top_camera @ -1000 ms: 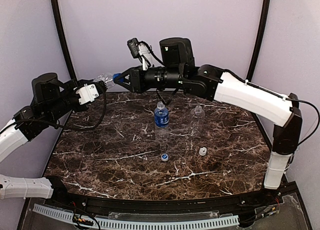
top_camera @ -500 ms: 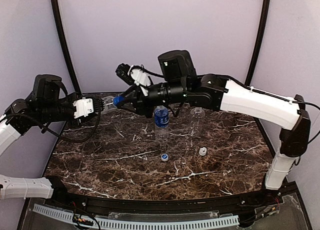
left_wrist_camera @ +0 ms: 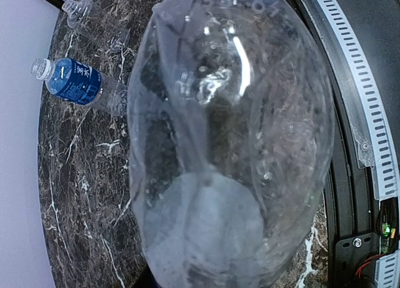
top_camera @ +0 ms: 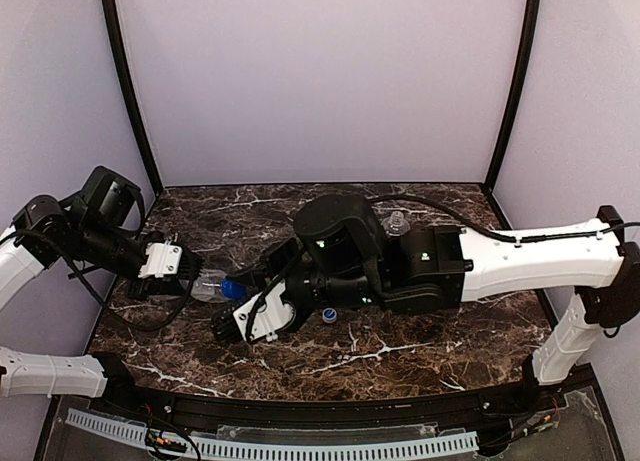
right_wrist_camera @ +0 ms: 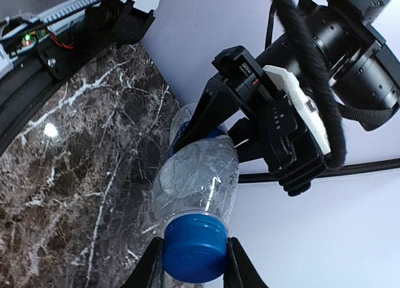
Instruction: Unscrew the bottle caps
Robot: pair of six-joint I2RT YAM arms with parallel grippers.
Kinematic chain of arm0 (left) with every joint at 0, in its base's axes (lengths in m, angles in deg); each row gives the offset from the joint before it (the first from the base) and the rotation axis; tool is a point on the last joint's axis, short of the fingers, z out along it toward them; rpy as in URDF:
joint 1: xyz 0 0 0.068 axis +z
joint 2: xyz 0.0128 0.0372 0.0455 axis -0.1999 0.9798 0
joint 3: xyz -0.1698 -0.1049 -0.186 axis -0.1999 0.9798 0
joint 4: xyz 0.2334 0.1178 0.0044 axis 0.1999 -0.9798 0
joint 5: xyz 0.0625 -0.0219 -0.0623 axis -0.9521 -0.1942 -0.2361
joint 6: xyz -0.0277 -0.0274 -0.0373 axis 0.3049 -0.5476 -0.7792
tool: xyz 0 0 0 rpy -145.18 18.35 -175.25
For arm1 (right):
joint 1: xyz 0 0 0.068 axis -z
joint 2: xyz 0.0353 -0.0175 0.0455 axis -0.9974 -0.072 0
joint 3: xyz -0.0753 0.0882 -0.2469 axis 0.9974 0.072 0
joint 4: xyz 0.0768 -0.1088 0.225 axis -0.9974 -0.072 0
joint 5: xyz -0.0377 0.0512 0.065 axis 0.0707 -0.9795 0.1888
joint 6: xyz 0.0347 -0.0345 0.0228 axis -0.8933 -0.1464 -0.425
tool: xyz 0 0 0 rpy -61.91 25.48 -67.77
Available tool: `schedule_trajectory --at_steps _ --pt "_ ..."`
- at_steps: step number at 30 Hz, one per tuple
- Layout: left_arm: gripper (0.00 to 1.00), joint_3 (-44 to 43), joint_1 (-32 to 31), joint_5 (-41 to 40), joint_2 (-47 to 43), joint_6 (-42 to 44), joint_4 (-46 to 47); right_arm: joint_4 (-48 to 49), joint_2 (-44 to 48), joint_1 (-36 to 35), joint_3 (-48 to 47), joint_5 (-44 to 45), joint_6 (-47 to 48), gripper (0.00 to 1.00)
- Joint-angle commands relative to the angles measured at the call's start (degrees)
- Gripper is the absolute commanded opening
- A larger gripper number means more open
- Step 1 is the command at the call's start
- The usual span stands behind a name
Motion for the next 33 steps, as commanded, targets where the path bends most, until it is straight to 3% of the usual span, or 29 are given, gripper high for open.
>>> schedule_trajectory --at_steps 1,3,6,8,13,17,22,24,26,29,33 --pt "0.19 0.1 -0.5 6.6 -1.0 -2.3 5.5 6.4 -0.6 -1.3 4.3 8.6 12.6 0.0" --pt "0.18 0.2 -0.5 6.4 -1.2 -2.5 5.7 9.7 -0.2 -1.4 5.8 9.7 13.3 0.05" --pt "0.19 0.4 -0.4 5.4 -1.6 -2.6 6.1 17.4 1.0 -1.4 9.4 11.1 12.8 0.53" --pt "0.18 0.9 -0.5 4.0 -2.0 -2.6 6.8 21.8 2.4 -1.3 11.3 11.0 10.1 0.74" --pt "0.18 3.1 -0.5 -2.2 -3.0 -3.1 12.7 26.1 7.2 -0.3 14.5 8.4 -1.4 0.98" --pt "0.17 5.5 -0.5 -9.7 -3.5 -4.3 21.3 23.3 9.0 2.3 12.1 4.5 -20.2 0.99" --pt "0.17 8.2 -0.5 -18.1 -3.4 -4.0 32.4 13.8 5.9 9.3 2.2 -0.9 -55.1 0.98" --pt "0.18 8.9 -0.5 -22.6 -3.1 -3.5 35.9 8.0 3.6 13.1 -3.3 -8.0 -71.9 0.93" --pt "0.18 9.7 -0.6 -25.3 -2.9 -2.7 38.2 7.7 2.1 15.3 -5.2 -14.3 -82.6 0.88" --pt "0.18 10.2 -0.7 -26.5 -2.6 -2.0 39.2 6.4 -0.3 15.6 -8.0 -16.1 -87.1 0.86" --pt "0.18 10.5 -0.8 -26.1 -2.6 -2.4 39.4 3.1 -2.2 15.8 -10.5 -10.8 -88.9 0.83"
